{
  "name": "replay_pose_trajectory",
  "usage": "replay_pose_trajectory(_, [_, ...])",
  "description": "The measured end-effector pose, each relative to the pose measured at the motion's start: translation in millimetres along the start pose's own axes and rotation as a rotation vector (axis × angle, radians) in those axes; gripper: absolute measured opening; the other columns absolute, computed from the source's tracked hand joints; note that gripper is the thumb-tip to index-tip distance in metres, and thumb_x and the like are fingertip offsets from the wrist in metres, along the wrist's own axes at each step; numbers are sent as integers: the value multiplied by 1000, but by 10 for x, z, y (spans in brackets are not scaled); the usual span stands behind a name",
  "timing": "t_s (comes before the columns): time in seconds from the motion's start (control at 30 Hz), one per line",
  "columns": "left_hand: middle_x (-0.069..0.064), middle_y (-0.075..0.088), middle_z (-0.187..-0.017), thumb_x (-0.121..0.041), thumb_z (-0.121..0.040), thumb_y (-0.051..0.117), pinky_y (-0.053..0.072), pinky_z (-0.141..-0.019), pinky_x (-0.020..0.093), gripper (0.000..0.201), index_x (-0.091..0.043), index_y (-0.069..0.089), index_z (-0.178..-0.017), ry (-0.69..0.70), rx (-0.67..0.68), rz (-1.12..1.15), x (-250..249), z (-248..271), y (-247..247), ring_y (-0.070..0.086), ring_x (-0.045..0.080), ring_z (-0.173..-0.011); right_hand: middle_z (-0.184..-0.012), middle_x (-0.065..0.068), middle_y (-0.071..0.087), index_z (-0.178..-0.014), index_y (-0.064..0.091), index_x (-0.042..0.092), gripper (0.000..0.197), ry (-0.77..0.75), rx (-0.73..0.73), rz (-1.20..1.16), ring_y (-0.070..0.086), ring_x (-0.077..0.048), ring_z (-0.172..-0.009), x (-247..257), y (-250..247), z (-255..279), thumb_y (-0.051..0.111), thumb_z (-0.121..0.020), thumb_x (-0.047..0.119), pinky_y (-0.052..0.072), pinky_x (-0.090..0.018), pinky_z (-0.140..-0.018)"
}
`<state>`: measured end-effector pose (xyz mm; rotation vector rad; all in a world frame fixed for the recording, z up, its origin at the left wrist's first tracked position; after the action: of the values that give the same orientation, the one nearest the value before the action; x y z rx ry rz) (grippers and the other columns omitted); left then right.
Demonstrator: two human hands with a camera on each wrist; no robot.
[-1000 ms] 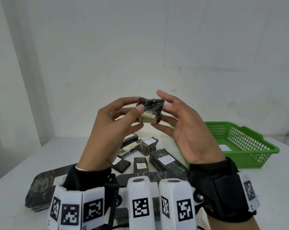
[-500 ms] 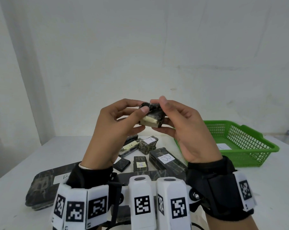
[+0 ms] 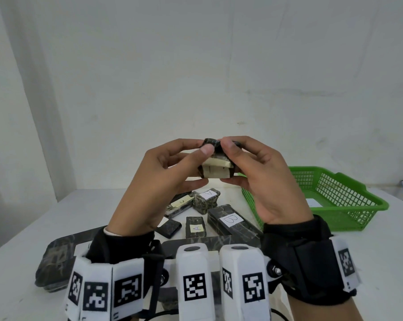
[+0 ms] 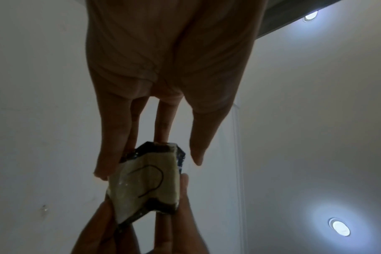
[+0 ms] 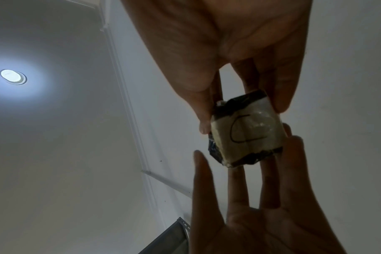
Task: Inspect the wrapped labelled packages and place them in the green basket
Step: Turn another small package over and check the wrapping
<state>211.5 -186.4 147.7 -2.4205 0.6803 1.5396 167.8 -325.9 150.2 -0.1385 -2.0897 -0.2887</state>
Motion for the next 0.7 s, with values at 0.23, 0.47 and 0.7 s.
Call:
replay_pose_trajectory(0.23, [29, 69, -96, -20, -89, 67, 61, -70, 35, 14, -7, 69, -86, 41, -65, -70, 25, -9, -58, 73, 33, -82, -79, 2, 74, -90, 73, 19, 16, 29, 10, 1, 68, -7, -69, -41, 60, 3, 68, -82, 32, 52, -19, -61])
replay_pose_trajectory(0.47, [24, 72, -93, -34, -70, 70, 61, -72, 32, 39, -6, 70, -96, 7, 27, -39, -48, 26, -19, 73, 27, -79, -81, -3, 74, -93, 73, 15, 15, 14, 46, -11, 69, -13, -73, 3, 35, 11, 71, -79, 21, 54, -23, -64])
replay_pose_trajectory(0.7, [21, 71, -87, -23, -89, 66, 60, -64, 29, 19, -6, 70, -93, 2, -62, -36, 3, -3, -62, 72, 25, -70, -91, 0, 74, -106, 71, 19, 40, 77, 167, 9, 68, -10, -81, -4, 85, 20, 69, -69, 35, 54, -20, -70])
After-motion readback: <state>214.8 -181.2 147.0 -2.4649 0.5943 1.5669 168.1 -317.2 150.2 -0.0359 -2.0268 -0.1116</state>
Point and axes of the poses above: each hand's wrist, its own z-axis away from the middle knuckle, its own y-axis out of the palm, x = y × z, the point moved 7 cm from there along -z, towards the middle knuckle
